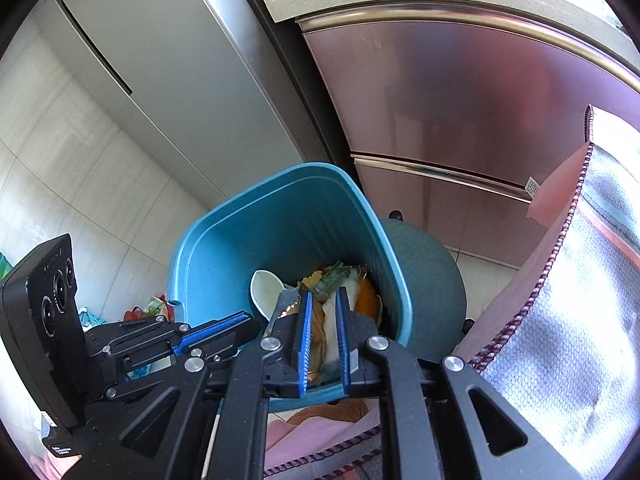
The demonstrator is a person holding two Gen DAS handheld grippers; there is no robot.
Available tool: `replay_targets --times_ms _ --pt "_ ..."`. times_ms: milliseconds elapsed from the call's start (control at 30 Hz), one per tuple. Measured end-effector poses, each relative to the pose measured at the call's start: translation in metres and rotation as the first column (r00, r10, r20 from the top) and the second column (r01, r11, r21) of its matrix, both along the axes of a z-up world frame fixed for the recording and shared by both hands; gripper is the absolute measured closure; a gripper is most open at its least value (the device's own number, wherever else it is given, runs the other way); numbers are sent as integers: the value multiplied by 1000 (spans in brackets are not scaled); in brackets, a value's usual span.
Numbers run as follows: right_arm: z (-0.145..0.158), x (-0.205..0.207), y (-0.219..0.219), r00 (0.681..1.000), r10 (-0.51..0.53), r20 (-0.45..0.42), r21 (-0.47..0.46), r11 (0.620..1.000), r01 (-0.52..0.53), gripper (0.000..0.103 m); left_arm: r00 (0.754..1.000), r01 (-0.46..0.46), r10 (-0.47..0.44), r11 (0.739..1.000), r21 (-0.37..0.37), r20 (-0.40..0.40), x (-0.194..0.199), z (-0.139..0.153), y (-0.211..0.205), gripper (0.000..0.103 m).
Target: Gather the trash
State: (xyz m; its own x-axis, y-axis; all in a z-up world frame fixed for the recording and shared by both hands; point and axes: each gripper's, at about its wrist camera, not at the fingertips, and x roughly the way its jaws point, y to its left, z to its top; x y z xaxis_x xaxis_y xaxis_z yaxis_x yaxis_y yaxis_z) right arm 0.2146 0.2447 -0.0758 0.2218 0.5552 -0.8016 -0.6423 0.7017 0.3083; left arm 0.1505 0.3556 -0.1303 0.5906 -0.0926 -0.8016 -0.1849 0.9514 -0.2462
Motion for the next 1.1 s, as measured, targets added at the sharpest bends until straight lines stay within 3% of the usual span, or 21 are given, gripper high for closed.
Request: replay_targets --times_ms 133,233,367,433,567,633,767,833,967,1100 --pt "2 -3 -9 1000 -7 1 41 999 7 90 1000 -2 2 1000 11 22 -6 5 -2 72" --pt "7 -9 -19 1000 -15 20 66 998 14 88 999 -4 3 1000 17 50 -12 13 -3 63" --pt "16 -22 -40 996 -47 75 100 994 39 62 994 2 -5 1000 31 111 -26 27 -6 45" --pt "21 -28 -55 993 -67 102 115 992 55 60 990 3 -10 999 52 144 -36 35 -8 31" --pt "30 -45 -87 981 -120 153 149 984 97 54 979 15 -32 996 86 203 -52 51 -21 19" --pt "35 -55 -104 969 -161 186 169 977 130 49 968 3 -31 994 113 249 -63 60 -29 8" --pt "47 -86 -140 928 -243 281 210 959 188 24 942 -10 -34 991 130 334 -83 76 -44 6" --pt "50 -102 -157 905 -275 324 215 953 213 17 930 -24 -24 992 125 367 -92 82 -52 6" --pt "52 -135 -188 847 -335 414 196 941 276 7 915 -27 -22 993 116 404 -106 90 -69 6" --pt "54 -165 -219 777 -404 483 213 915 343 7 904 -18 -32 993 114 425 -117 96 -92 6"
